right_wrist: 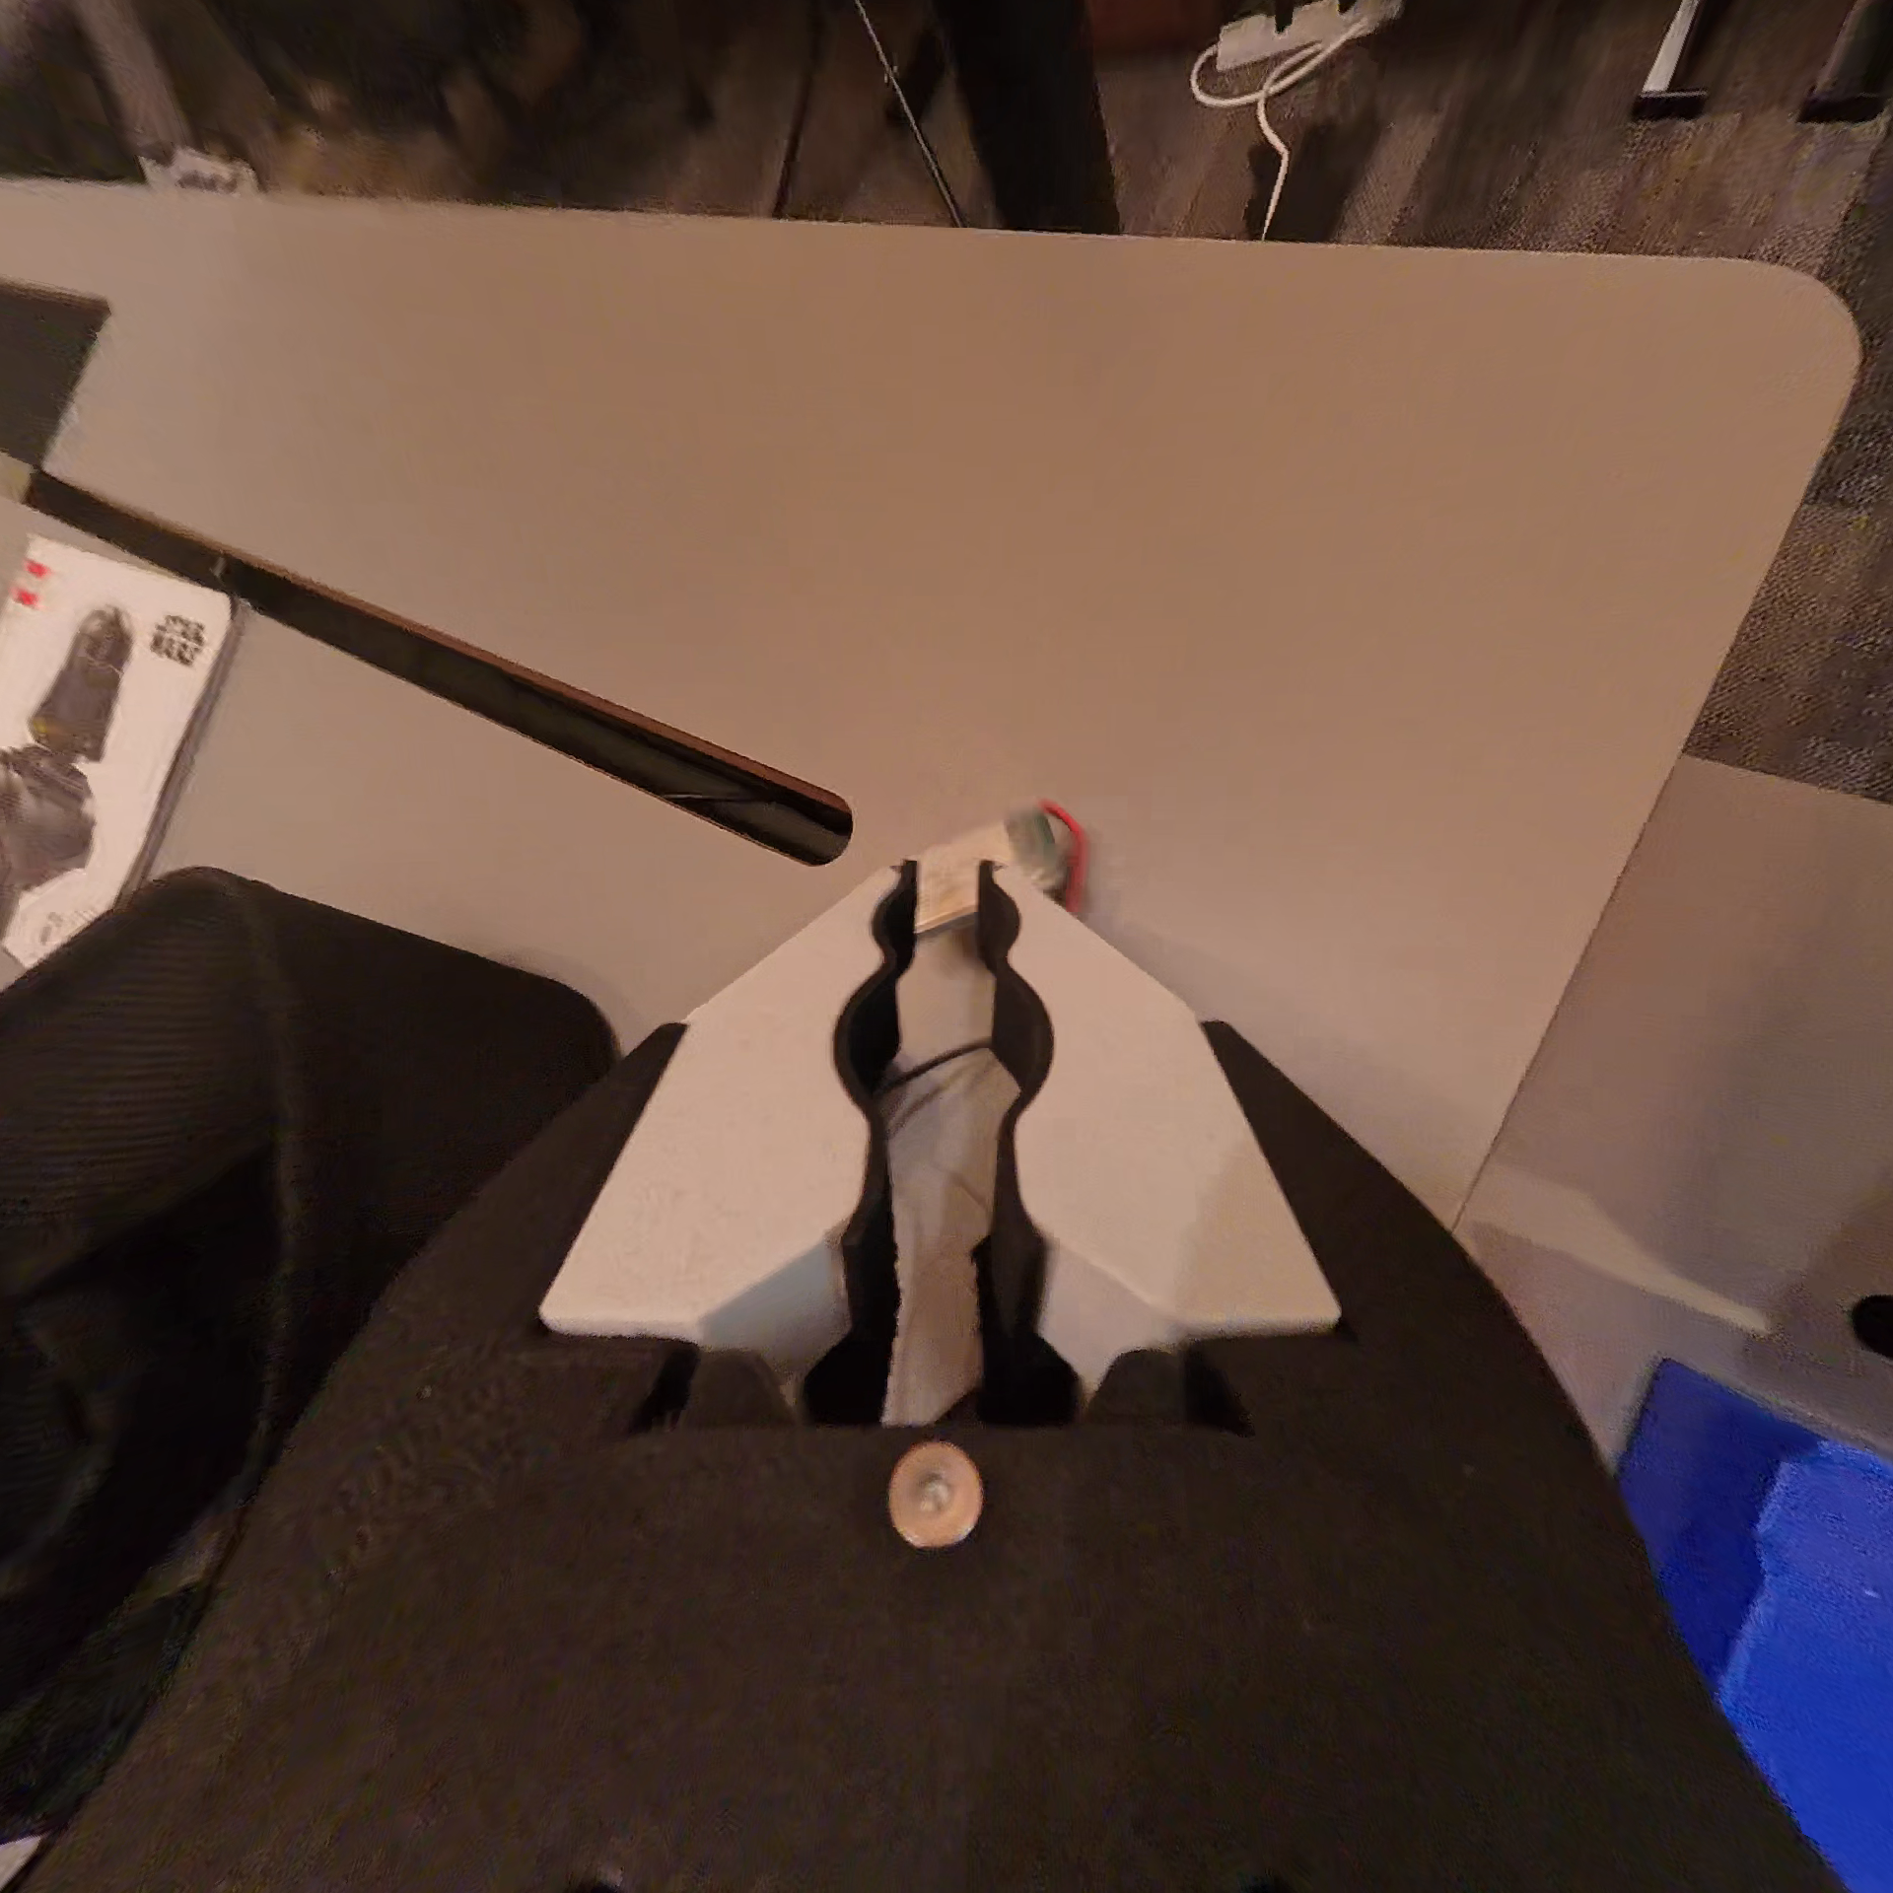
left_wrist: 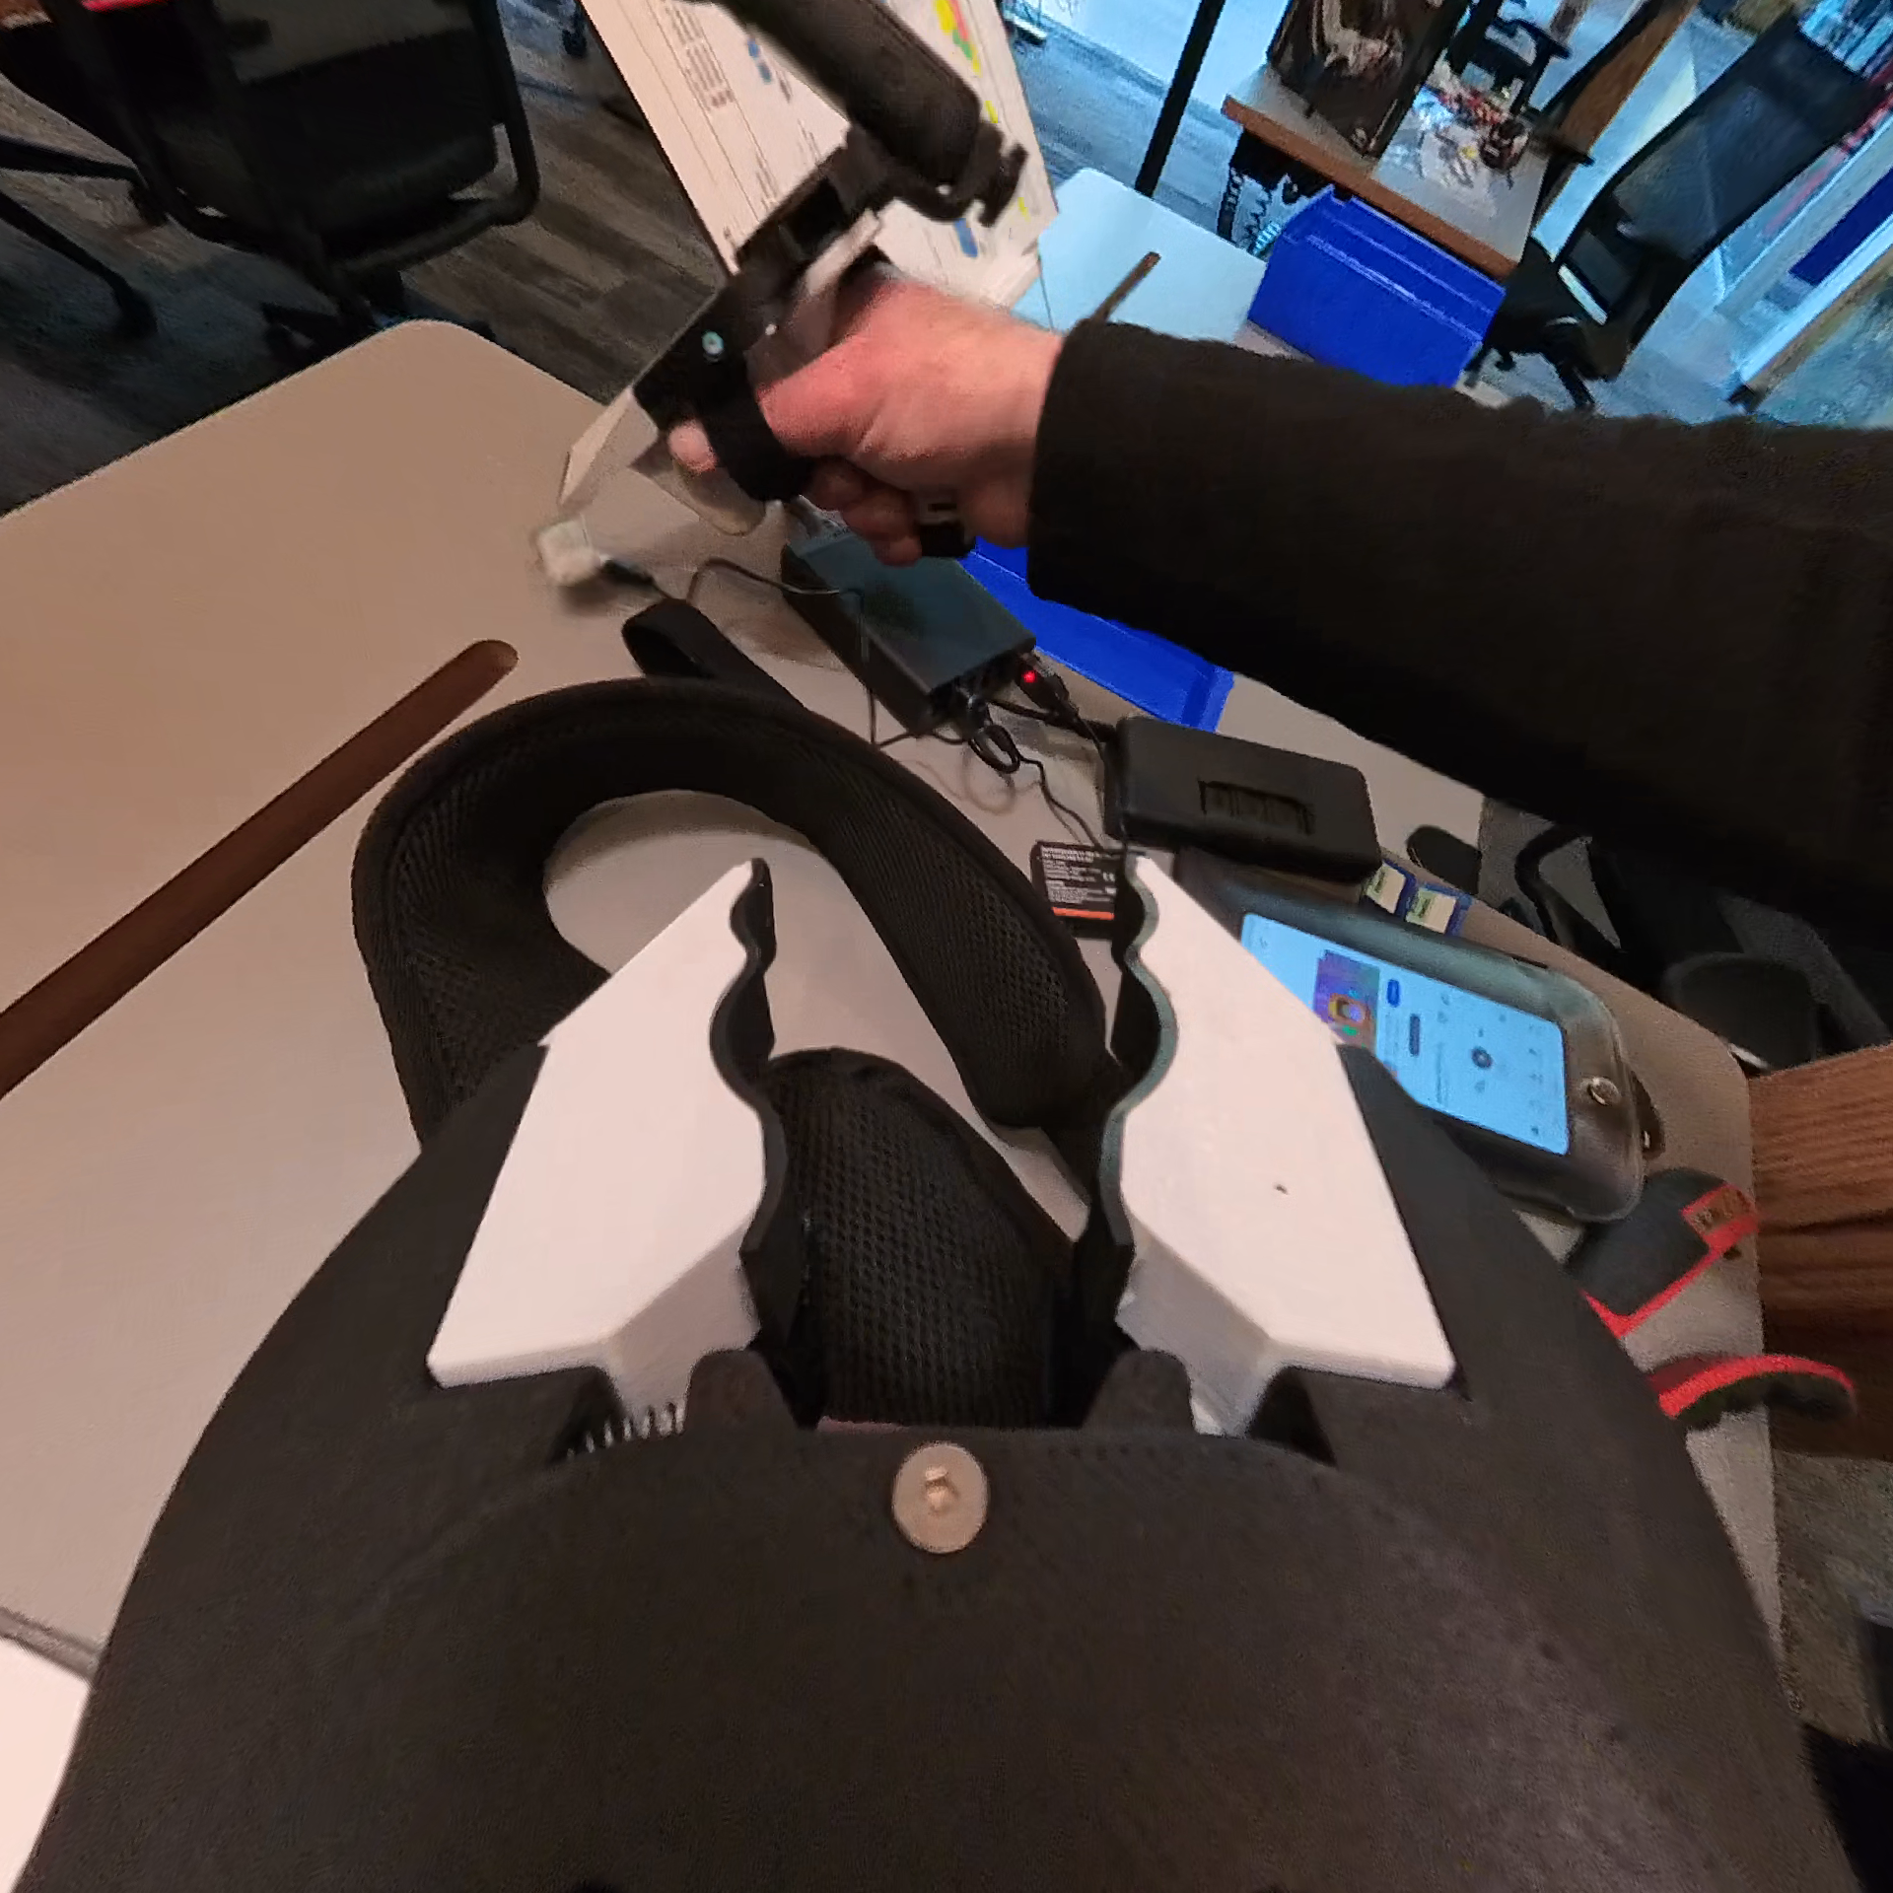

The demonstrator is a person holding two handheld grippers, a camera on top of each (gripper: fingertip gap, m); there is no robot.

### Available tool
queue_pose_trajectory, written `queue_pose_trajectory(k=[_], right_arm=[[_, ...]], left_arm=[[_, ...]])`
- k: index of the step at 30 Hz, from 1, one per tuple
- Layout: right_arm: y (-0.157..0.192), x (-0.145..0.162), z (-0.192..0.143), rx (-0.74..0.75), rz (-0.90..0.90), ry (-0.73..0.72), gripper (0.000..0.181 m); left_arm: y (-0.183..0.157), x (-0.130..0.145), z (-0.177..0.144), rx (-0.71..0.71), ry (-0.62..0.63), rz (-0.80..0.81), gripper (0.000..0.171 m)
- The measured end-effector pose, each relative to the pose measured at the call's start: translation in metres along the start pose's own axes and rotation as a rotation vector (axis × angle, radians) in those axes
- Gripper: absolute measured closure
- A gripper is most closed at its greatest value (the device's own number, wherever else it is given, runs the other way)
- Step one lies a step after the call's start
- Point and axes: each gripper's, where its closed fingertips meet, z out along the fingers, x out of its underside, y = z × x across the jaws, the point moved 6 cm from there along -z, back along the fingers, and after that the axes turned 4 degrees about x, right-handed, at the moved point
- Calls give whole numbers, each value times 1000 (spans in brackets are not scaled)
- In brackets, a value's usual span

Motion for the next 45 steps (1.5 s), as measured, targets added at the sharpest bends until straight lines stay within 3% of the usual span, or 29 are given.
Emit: queue_pose_trajectory(k=[2,3,11,15,19,28,32,36,41,43,45], right_arm=[[-2,-1,-1,46,-8,25,141],[-1,-3,-5,58,-24,19,136],[53,-28,-91,122,-214,-143,121],[110,-27,-141,63,-271,-217,117],[178,-10,-170,-11,-305,-243,107],[380,60,-184,-207,-436,-384,110],[470,94,-171,-238,-482,-408,112],[564,118,-157,-299,-525,-430,121],[658,140,-117,-396,-537,-378,126],[687,150,-102,-424,-578,-343,126],[710,158,-87,-465,-612,-311,127]], left_arm=[[-3,4,-6,-6,19,18,106],[-4,5,-10,-13,25,32,105],[-8,-1,-73,-77,-52,78,95],[-8,5,-125,-149,-74,113,91],[-12,27,-176,-209,-65,113,89],[-53,97,-300,-249,-161,175,100],[-67,131,-382,-269,-254,227,108],[-61,170,-496,-388,-299,234,120],[-14,266,-630,-611,-103,180,120],[-3,316,-661,-555,64,167,114],[4,358,-679,-523,152,186,107]])
